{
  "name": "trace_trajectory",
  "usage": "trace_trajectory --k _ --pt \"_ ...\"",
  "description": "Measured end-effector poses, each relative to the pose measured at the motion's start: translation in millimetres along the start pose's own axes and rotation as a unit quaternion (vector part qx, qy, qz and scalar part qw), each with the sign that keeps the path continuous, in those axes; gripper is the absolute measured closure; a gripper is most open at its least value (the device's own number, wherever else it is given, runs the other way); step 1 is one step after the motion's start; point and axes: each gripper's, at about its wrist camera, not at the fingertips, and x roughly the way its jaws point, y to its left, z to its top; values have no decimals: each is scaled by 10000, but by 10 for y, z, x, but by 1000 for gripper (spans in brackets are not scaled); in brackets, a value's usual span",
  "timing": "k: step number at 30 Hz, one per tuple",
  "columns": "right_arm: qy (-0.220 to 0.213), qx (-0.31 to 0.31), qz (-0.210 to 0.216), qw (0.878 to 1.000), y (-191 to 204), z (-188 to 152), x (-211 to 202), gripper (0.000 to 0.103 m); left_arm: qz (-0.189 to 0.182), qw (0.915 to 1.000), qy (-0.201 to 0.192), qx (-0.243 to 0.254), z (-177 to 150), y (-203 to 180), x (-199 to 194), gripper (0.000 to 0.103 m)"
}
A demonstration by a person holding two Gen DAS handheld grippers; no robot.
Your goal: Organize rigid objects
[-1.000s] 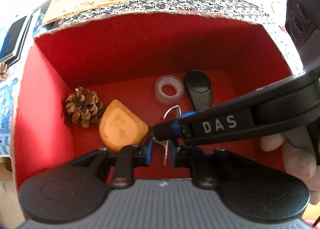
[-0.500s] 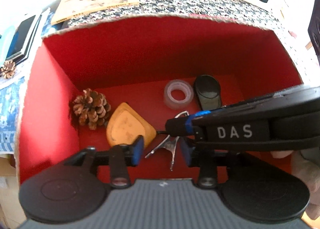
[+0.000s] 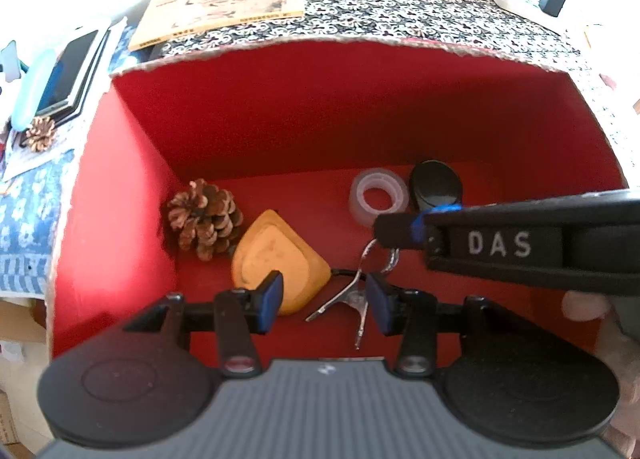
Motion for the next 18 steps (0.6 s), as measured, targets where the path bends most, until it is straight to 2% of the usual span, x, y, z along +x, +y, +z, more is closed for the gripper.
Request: trace_trajectory --k 6,18 --pt "-180 459 -20 9988 -116 -22 -27 95 139 9999 -18 -61 0 -8 5 57" --pt "-579 465 -602 9954 -63 -55 -102 95 354 9992 -110 -149 5 -10 -16 56"
